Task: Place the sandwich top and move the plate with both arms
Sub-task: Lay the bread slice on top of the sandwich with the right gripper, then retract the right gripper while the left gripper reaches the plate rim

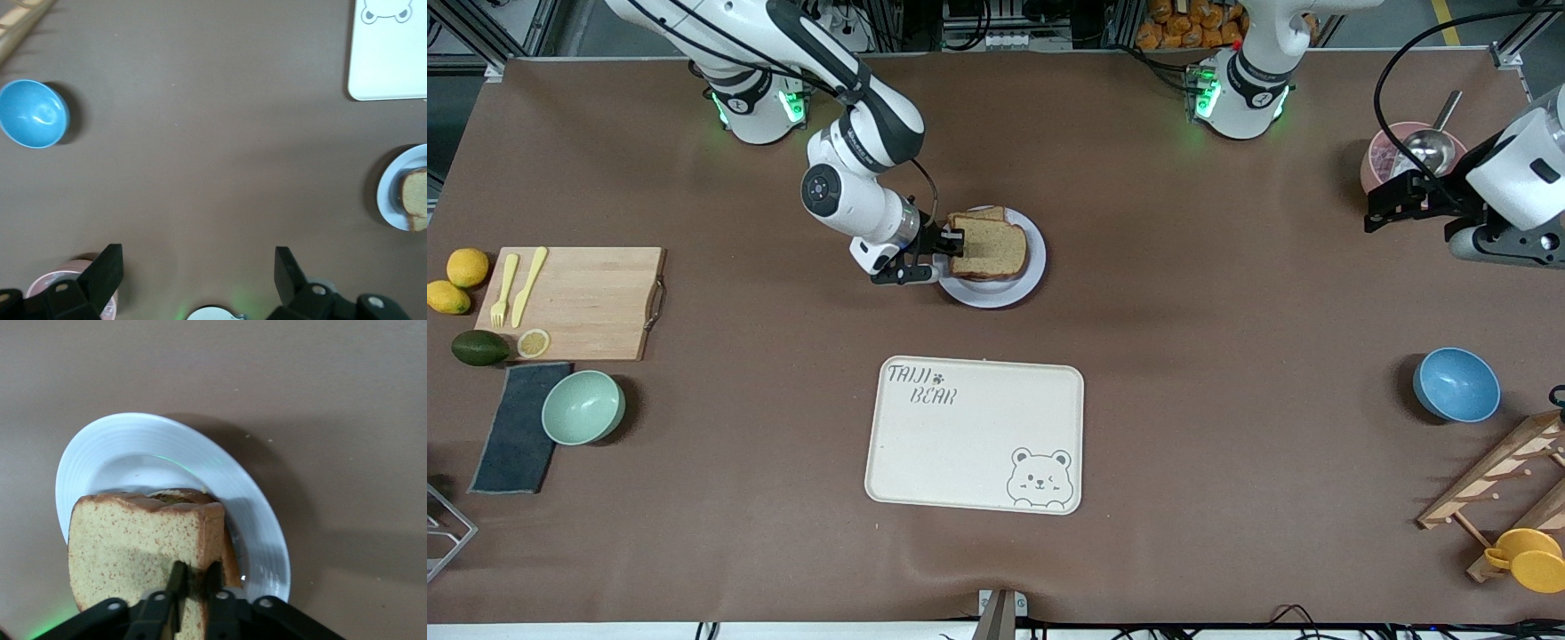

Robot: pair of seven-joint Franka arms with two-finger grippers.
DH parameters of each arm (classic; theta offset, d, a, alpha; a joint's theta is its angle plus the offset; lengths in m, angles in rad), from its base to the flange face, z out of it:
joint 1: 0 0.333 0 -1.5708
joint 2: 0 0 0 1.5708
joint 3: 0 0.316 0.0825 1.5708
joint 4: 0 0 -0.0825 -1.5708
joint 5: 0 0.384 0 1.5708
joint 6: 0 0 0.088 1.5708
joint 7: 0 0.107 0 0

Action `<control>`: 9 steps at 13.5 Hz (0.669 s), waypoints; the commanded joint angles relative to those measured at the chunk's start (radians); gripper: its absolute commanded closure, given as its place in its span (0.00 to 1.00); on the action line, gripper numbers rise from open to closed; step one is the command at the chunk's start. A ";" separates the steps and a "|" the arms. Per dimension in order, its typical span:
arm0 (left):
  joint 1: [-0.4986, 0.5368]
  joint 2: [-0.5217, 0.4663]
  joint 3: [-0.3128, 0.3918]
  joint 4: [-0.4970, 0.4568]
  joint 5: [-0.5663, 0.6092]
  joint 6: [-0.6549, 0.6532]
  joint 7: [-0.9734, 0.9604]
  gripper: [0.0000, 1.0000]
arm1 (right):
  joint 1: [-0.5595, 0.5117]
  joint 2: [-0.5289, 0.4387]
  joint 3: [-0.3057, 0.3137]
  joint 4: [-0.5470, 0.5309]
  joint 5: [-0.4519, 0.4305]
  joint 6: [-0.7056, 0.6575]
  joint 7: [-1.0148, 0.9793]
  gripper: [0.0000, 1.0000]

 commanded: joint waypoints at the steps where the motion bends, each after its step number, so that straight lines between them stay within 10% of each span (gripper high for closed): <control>1: 0.000 0.036 0.004 0.006 -0.098 -0.007 -0.042 0.00 | -0.034 -0.045 0.012 0.003 0.001 -0.064 0.122 0.00; 9: -0.001 0.135 -0.003 -0.106 -0.207 0.041 0.034 0.00 | -0.129 -0.201 -0.075 0.128 -0.019 -0.480 0.150 0.00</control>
